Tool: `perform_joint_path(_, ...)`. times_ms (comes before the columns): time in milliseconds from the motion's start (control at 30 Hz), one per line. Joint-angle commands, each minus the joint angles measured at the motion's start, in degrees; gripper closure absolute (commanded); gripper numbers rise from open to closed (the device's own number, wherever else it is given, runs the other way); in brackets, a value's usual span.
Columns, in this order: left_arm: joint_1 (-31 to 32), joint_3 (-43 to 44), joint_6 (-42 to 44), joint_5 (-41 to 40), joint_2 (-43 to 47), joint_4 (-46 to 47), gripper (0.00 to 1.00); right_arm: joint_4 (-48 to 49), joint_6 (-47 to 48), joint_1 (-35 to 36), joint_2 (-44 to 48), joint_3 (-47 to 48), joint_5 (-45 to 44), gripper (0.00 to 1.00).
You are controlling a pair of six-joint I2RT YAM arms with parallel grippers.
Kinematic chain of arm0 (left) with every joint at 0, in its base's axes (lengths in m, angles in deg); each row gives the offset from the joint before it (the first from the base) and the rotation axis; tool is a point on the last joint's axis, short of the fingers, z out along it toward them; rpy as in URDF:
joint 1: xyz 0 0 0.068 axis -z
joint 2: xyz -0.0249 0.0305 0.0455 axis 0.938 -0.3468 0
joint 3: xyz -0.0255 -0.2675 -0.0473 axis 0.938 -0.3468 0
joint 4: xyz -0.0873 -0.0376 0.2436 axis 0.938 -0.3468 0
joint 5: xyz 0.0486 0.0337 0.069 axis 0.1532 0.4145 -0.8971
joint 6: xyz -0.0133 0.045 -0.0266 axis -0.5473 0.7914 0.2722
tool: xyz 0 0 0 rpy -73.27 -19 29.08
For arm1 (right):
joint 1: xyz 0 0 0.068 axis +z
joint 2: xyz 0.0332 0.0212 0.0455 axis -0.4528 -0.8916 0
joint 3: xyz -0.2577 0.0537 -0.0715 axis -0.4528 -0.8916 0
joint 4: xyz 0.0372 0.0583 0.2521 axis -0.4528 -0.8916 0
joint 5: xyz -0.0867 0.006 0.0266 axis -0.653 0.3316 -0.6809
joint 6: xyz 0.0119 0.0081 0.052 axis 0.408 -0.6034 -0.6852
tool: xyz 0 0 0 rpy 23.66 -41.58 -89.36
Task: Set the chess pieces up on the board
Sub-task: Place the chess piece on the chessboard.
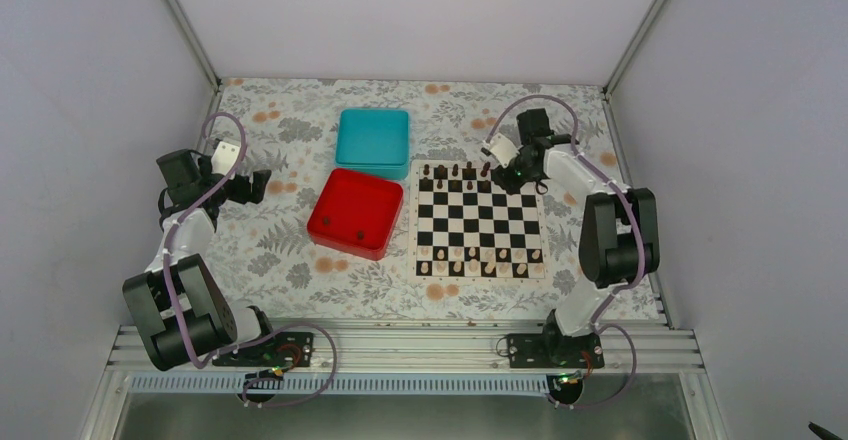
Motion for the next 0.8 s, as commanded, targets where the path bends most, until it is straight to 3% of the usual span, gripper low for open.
perform_joint_path(0,-0.45,1.04,0.52,0.54,1.42,0.36,0.00,5.17,1.15,-1.05,-1.98,-1.71,-1.22,0.95)
perform_joint_path(767,-0.40,0.94,0.79,0.74,1.25,0.31,0.00,6.56,1.88,-3.45,-10.35,1.65,0.07,0.94)
